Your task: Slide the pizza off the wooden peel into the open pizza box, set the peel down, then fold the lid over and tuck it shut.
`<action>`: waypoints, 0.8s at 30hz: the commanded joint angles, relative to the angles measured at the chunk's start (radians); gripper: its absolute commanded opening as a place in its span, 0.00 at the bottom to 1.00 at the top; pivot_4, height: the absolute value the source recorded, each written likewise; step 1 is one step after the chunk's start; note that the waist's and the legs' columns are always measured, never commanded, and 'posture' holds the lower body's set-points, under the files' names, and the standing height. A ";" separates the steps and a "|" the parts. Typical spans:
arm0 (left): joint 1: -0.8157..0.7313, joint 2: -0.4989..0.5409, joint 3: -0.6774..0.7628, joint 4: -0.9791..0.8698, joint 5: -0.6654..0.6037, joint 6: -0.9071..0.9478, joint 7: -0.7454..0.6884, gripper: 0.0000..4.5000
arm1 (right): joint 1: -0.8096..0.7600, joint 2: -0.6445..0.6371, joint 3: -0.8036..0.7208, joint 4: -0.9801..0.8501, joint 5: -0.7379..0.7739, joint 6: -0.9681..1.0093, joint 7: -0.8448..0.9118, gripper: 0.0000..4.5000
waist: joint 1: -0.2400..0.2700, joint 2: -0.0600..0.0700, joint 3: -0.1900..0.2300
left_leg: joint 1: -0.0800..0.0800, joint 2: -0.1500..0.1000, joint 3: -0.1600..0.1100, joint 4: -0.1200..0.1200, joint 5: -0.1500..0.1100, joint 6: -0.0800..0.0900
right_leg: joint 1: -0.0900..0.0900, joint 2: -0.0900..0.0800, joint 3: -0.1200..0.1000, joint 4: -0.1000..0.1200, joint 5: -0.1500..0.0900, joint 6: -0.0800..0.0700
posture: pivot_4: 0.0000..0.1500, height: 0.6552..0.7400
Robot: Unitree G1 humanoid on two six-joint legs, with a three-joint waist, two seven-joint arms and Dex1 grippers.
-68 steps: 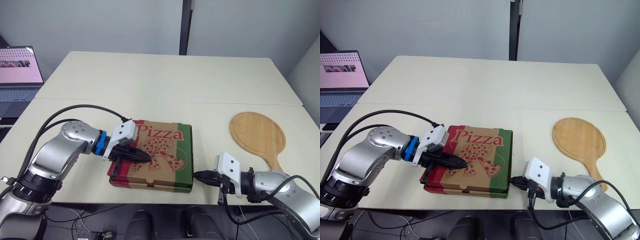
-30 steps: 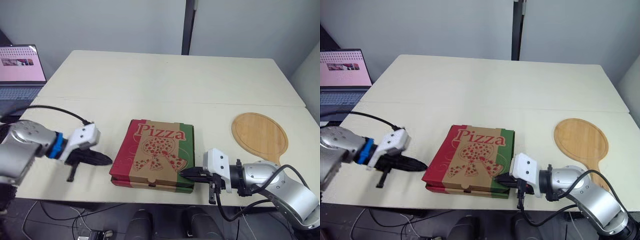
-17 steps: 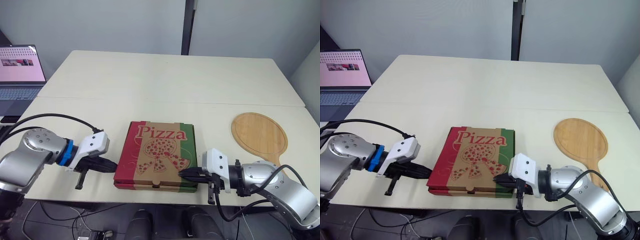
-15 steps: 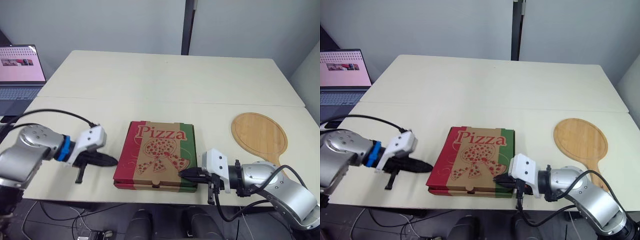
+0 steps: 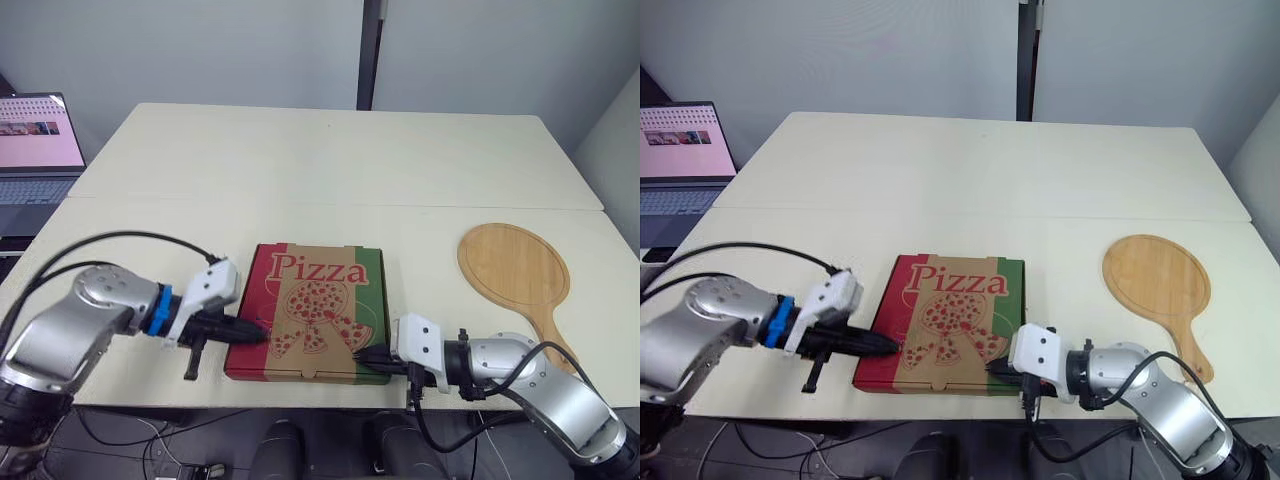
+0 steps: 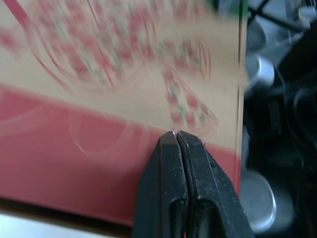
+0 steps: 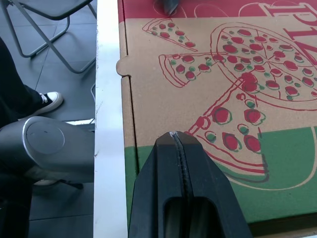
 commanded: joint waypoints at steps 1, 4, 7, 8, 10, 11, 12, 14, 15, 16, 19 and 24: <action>0.030 -0.008 -0.044 0.061 0.068 -0.043 0.017 0.00 | 0.005 -0.003 0.004 0.000 -0.016 -0.009 0.009 0.01 | 0.000 0.002 -0.003 | 0.001 0.000 0.000 0.000 0.000 0.000 | 0.000 0.000 0.000 0.000 0.000 0.000 | 1.00 0.89; 0.043 -0.043 -0.024 0.091 0.049 -0.078 0.027 0.00 | -0.001 -0.001 -0.005 0.001 -0.023 -0.022 0.009 0.01 | 0.000 0.006 -0.006 | 0.002 0.000 0.001 -0.001 0.000 0.000 | 0.002 -0.001 0.001 0.000 0.000 0.000 | 1.00 0.89; 0.027 -0.079 0.086 0.083 -0.065 0.001 0.061 0.00 | -0.012 0.015 -0.063 -0.017 0.010 -0.010 -0.006 0.01 | 0.001 0.008 -0.007 | 0.003 -0.001 0.002 0.000 0.000 0.000 | 0.002 -0.001 0.002 0.000 0.000 0.000 | 1.00 0.89; 0.020 -0.084 0.128 0.089 -0.096 0.029 0.075 0.00 | -0.015 0.019 -0.087 -0.024 0.025 -0.003 -0.011 0.01 | 0.001 0.007 -0.007 | 0.003 -0.001 0.001 0.000 0.000 0.000 | 0.002 -0.001 0.001 0.000 0.000 0.000 | 1.00 0.89; -0.001 -0.089 0.219 0.127 -0.143 0.082 0.122 0.00 | -0.017 0.028 -0.151 -0.032 0.055 0.014 -0.026 0.01 | 0.001 0.004 -0.005 | 0.002 0.000 0.000 0.001 0.000 0.000 | 0.002 0.000 0.000 0.000 0.000 0.001 | 1.00 0.89; -0.010 -0.092 0.261 0.154 -0.152 0.091 0.147 0.00 | -0.020 0.030 -0.185 -0.030 0.066 0.020 -0.036 0.01 | 0.001 0.003 -0.005 | 0.001 0.000 0.000 0.001 0.000 0.000 | 0.001 0.000 0.000 0.000 0.000 0.001 | 1.00 0.89; -0.015 -0.093 0.288 0.171 -0.158 0.096 0.165 0.00 | -0.020 0.032 -0.208 -0.029 0.072 0.025 -0.042 0.01 | 0.001 0.003 -0.005 | 0.001 0.000 0.000 0.001 0.000 0.000 | 0.001 0.000 -0.001 0.000 0.000 0.001 | 1.00 0.89; -0.024 -0.109 0.353 0.213 -0.163 0.110 0.229 0.00 | -0.021 0.044 -0.274 -0.003 0.079 0.033 -0.074 0.01 | 0.001 0.003 -0.005 | 0.001 0.000 0.000 0.000 0.000 0.000 | 0.001 0.000 0.000 0.000 0.000 0.001 | 1.00 0.89; -0.026 -0.119 0.373 0.227 -0.157 0.111 0.262 0.00 | -0.019 0.047 -0.296 0.018 0.071 0.030 -0.090 0.01 | 0.001 0.003 -0.005 | 0.000 0.000 0.000 0.000 0.000 0.000 | 0.001 -0.001 0.000 0.000 0.000 0.001 | 1.00 0.89; -0.026 -0.127 0.385 0.238 -0.151 0.110 0.286 0.00 | -0.018 0.046 -0.308 0.036 0.057 0.024 -0.100 0.01 | 0.001 0.003 -0.005 | 0.001 0.000 0.000 0.000 0.000 0.000 | 0.001 -0.001 0.000 0.000 0.000 0.001 | 1.00 0.89; 0.034 -0.141 0.354 0.240 -0.105 0.090 0.315 0.00 | -0.014 0.035 -0.285 0.113 -0.027 -0.009 -0.129 0.01 | 0.000 0.003 -0.005 | 0.001 -0.001 0.000 0.000 0.000 0.000 | 0.001 -0.002 0.000 0.000 0.000 0.001 | 1.00 0.89; 0.099 -0.209 0.275 0.193 -0.077 0.088 0.351 0.00 | -0.005 0.053 -0.189 0.221 -0.132 -0.078 -0.134 0.01 | 0.001 0.003 -0.006 | 0.001 0.000 0.001 0.000 0.000 0.000 | 0.001 -0.003 0.001 0.000 0.001 0.001 | 1.00 0.89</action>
